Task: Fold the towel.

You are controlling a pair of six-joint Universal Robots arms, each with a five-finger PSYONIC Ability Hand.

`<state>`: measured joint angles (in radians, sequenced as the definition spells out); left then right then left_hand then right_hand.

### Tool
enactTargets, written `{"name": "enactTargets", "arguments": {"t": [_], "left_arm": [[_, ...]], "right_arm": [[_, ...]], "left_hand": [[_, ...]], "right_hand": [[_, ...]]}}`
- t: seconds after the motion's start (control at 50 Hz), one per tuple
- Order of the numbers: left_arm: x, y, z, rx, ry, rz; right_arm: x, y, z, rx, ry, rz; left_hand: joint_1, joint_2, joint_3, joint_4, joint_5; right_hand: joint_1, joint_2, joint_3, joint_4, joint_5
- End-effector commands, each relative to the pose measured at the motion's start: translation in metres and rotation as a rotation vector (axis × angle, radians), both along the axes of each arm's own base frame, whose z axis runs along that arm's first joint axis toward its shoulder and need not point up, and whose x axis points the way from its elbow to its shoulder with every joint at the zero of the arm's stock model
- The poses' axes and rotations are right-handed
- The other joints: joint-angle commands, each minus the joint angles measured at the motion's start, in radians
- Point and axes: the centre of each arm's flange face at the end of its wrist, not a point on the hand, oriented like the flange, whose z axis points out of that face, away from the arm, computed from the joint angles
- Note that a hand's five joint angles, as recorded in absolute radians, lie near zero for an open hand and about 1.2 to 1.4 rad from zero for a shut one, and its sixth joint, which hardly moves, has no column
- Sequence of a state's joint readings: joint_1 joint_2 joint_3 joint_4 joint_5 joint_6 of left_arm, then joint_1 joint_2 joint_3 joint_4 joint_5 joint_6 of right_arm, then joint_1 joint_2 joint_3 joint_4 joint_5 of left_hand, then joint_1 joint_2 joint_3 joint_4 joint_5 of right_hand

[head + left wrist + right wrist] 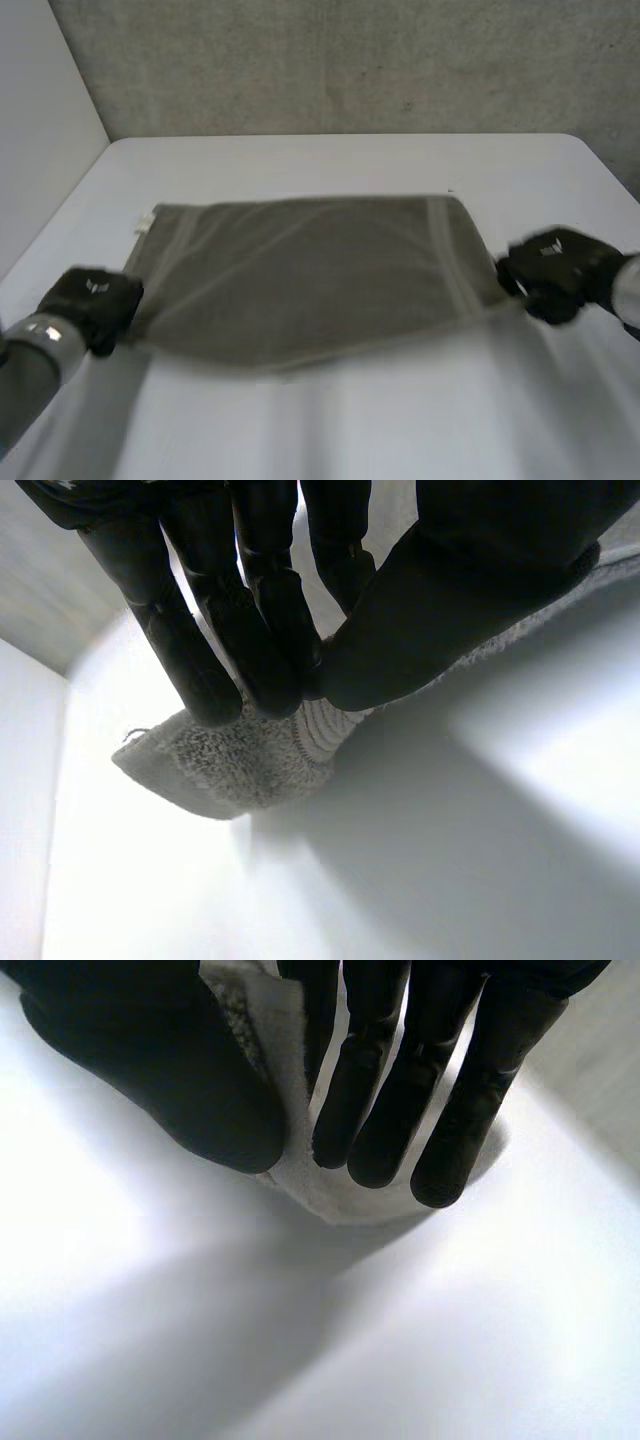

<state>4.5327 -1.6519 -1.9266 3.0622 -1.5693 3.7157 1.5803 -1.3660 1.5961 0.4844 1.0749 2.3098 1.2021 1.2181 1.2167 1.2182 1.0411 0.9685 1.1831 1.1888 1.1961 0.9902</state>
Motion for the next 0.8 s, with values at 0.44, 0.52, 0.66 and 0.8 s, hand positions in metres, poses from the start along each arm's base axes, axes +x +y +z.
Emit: {"name": "enactTargets", "arguments": {"t": [0.44, 0.52, 0.66, 0.8], "left_arm": [[-0.024, -0.079, 0.004, -0.114, 0.039, -0.12], [-0.05, -0.112, -0.008, -0.156, 0.048, -0.172], [-0.064, -0.149, -0.024, -0.2, 0.045, -0.159], [-0.074, -0.187, -0.037, -0.277, 0.036, -0.132]], "right_arm": [[0.004, -0.057, -0.031, -0.137, 0.029, -0.127], [0.01, -0.073, -0.044, -0.174, 0.044, -0.155], [0.026, -0.109, -0.066, -0.285, 0.027, -0.195], [0.041, -0.135, -0.068, -0.416, -0.035, -0.205]], "left_hand": [[0.194, 0.178, 0.18, 0.178, 0.181], [0.194, 0.178, 0.18, 0.178, 0.181], [0.194, 0.178, 0.18, 0.178, 0.181], [0.194, 0.178, 0.18, 0.178, 0.181]], "right_hand": [[0.428, 0.213, 0.207, 0.2, 0.231], [0.428, 0.213, 0.207, 0.2, 0.231], [0.428, 0.213, 0.207, 0.2, 0.231], [0.428, 0.213, 0.207, 0.2, 0.231]]}}
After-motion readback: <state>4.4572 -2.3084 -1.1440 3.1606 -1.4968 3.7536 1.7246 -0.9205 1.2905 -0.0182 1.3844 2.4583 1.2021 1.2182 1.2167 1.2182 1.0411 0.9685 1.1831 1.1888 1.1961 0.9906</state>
